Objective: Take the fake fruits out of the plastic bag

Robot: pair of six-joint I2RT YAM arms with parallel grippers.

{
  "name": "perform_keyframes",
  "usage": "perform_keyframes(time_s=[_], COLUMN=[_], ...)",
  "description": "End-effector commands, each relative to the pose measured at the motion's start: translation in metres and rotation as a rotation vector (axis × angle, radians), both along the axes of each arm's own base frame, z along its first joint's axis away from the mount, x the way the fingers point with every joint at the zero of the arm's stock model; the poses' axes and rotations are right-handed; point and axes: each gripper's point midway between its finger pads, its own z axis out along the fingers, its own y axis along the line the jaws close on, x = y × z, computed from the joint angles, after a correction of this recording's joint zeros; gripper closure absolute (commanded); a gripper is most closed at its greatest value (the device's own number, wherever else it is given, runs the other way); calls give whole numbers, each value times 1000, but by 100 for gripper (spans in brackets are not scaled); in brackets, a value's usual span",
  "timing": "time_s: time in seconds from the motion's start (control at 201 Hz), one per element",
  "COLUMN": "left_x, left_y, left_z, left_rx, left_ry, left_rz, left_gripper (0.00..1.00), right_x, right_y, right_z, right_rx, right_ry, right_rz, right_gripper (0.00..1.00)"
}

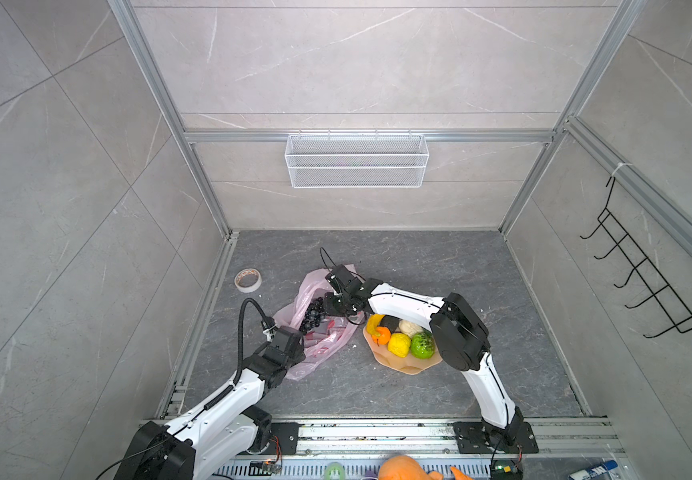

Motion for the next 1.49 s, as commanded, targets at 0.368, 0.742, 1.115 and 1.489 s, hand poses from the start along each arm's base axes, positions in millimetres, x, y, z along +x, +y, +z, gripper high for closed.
perform_keyframes(time_s=[0.368,0.742,1.115,1.489], left_x=[7,6,7,14], left_y=[-1,-1,4,18], left_z=[10,11,12,30], left_rx=[8,5,18,94], left_ry=[-22,-28,-20,-35], left_rz=[1,1,42,106], left_gripper=[100,100,100,100], right_x=[16,31,16,-7], right_y=[21,17,4,-14], right_z=[-5,-2,59,102], right_rx=[98,77,63,71], right_ry=[9,-36,-208,-276], right_rz=[-86,-137,-23,68], right_gripper=[76,94,100,100])
